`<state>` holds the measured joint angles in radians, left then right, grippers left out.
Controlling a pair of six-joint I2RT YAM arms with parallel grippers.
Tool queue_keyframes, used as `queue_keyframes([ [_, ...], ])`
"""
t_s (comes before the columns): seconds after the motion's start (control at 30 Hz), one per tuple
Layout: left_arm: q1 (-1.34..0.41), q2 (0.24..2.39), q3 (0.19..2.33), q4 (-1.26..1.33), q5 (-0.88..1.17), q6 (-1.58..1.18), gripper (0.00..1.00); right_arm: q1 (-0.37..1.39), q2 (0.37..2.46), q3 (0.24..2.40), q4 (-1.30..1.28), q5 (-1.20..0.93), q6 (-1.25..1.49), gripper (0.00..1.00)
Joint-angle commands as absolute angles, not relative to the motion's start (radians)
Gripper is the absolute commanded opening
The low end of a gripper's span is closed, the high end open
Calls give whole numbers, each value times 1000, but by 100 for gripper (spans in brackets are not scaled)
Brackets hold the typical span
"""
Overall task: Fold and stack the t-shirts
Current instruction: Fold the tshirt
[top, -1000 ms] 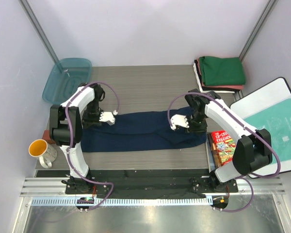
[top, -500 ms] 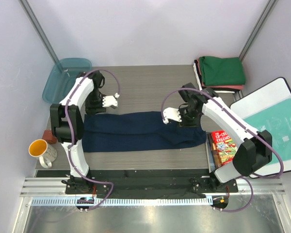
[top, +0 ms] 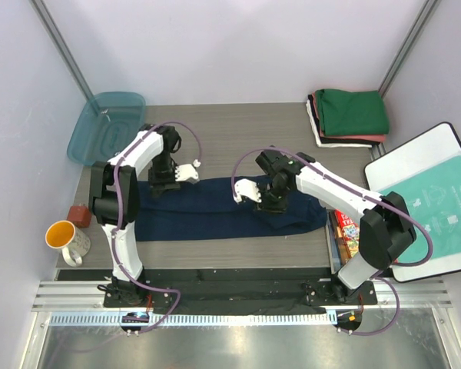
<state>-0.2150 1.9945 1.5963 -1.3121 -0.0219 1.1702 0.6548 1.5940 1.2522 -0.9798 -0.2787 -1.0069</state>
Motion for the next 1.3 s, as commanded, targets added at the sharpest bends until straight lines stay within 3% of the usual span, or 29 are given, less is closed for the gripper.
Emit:
queue_keyframes([
  [0.0, -213, 1970, 1552, -1290, 32, 1112, 47, 652, 1608, 1207, -890, -337, -908, 39],
  [1.03, -212, 1939, 1471, -1236, 23, 1081, 44, 666, 1674, 1051, -696, -241, -811, 33],
  [1.17, -212, 1939, 1463, -1226, 21, 1081, 44, 666, 1678, 1048, -692, -235, -807, 26],
  [1.27, -212, 1939, 1460, -1220, 21, 1081, 44, 666, 1683, 1048, -693, -233, -807, 12],
])
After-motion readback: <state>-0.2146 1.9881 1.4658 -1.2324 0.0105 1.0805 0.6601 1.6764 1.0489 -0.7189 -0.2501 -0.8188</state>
